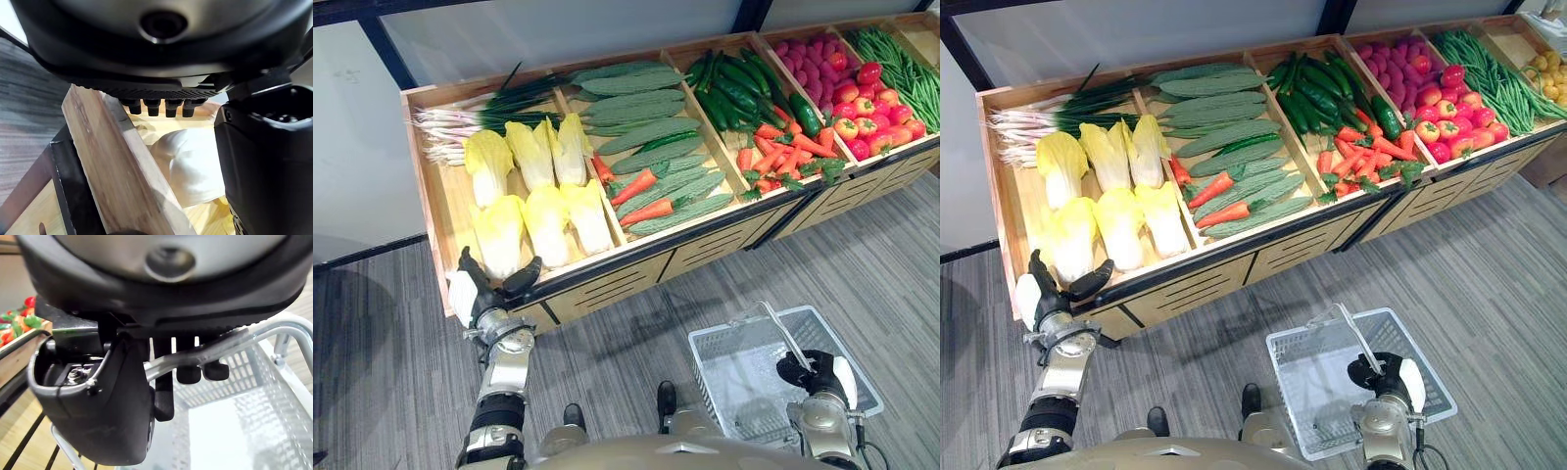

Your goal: Pick vegetable in the basket

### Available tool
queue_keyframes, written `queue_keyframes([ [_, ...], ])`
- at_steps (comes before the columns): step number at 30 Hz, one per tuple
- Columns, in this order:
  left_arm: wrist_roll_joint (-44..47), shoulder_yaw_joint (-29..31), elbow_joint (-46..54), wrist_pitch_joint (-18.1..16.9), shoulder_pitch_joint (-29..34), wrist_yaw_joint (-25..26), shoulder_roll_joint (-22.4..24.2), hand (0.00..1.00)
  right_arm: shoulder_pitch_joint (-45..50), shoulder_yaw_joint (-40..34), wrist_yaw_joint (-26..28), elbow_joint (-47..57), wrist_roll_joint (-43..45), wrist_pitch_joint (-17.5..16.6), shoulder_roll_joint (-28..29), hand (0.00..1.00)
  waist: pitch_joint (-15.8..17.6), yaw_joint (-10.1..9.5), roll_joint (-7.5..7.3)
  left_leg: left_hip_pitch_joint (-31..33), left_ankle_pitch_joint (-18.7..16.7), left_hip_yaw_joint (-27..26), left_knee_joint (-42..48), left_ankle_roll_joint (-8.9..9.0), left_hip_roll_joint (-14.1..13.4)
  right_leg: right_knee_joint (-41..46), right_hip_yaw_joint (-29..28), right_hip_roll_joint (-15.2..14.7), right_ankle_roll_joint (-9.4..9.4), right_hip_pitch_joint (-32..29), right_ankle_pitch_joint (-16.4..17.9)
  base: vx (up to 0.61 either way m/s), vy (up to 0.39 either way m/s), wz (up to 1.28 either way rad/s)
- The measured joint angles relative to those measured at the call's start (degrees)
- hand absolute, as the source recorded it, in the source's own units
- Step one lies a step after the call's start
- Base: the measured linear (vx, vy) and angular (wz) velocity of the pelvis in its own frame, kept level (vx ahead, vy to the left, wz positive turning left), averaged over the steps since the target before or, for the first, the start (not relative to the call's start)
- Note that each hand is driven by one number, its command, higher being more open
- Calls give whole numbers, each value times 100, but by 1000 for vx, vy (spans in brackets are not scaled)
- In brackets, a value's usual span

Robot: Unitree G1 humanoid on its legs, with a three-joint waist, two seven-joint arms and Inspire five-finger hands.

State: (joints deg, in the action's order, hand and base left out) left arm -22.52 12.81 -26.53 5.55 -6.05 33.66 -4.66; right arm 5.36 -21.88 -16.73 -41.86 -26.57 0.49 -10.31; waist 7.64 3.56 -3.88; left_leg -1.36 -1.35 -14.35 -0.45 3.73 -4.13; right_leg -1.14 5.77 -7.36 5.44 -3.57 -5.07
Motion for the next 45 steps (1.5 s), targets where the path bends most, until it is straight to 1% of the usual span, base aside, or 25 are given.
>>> queue_keyframes([
  [3,-1,154,-66,98,-137,44,-6,0,-7,1,0,0,0,0,0,0,16,15,-16,4,2,-7,-1,-3,6,-1,-6,-4,0,-8,-3,0,0,0],
  [5,-3,173,-77,74,-190,143,-48,0,1,0,0,-1,0,0,-3,0,33,41,-20,5,2,-7,-5,-3,10,-2,-6,-7,0,-10,-3,0,0,0],
  [8,-8,191,-148,108,-351,141,-61,0,-36,25,0,-2,-1,0,-3,0,39,64,-18,3,2,-10,-20,-3,20,-7,-9,-13,0,-13,-3,0,0,0],
  [10,-7,219,-235,99,-353,159,-82,0,-64,39,0,-2,0,-1,-3,0,52,115,-24,0,2,-21,-35,-4,26,-12,-20,-15,1,-20,-3,-1,-1,-2],
  [17,-5,234,-233,91,-352,135,-86,0,-63,178,0,-3,0,-16,-3,0,56,116,-26,-37,2,-74,-58,-4,35,-13,-63,-18,-1,-19,-13,-5,-1,-2],
  [19,-5,252,-241,91,-360,122,-148,0,-63,214,0,-3,0,-20,-3,0,63,123,-38,-66,2,-103,-72,-4,36,-14,-98,-15,-3,-17,-14,-22,-4,-9],
  [29,25,278,-185,107,-351,128,-145,0,14,217,0,-9,-1,-24,-5,0,67,129,-45,-149,-9,-121,-90,-3,42,-46,-118,-12,-3,63,-14,-2,0,-2],
  [33,64,359,298,167,-231,166,-10,0,58,200,0,-9,-3,-23,-5,0,66,126,-47,-146,-9,-100,-90,-4,43,-36,-104,-16,-4,65,-13,0,0,0],
  [39,70,398,1239,175,-195,413,41,0,56,58,0,-9,-9,-24,-5,0,60,120,-50,-148,-6,-80,-77,-8,48,-1,-108,-24,-5,69,-12,-5,-1,0],
  [41,74,500,1725,172,-163,518,222,0,76,-20,1,-9,-9,-23,-5,0,57,105,-53,-168,-6,-68,-87,-9,50,0,-113,-26,-4,99,-13,0,0,0],
  [43,74,508,2054,168,-56,588,343,0,79,-57,1,-9,-8,-24,-5,0,55,112,-55,-234,-6,-67,-103,-9,49,-6,-123,-21,-4,165,-13,0,0,0],
  [45,75,503,2305,161,-28,618,471,0,110,-106,1,-9,-8,-24,-5,0,47,78,-58,-255,-6,-66,-125,-9,49,-4,-127,-19,-4,181,-13,0,0,0],
])
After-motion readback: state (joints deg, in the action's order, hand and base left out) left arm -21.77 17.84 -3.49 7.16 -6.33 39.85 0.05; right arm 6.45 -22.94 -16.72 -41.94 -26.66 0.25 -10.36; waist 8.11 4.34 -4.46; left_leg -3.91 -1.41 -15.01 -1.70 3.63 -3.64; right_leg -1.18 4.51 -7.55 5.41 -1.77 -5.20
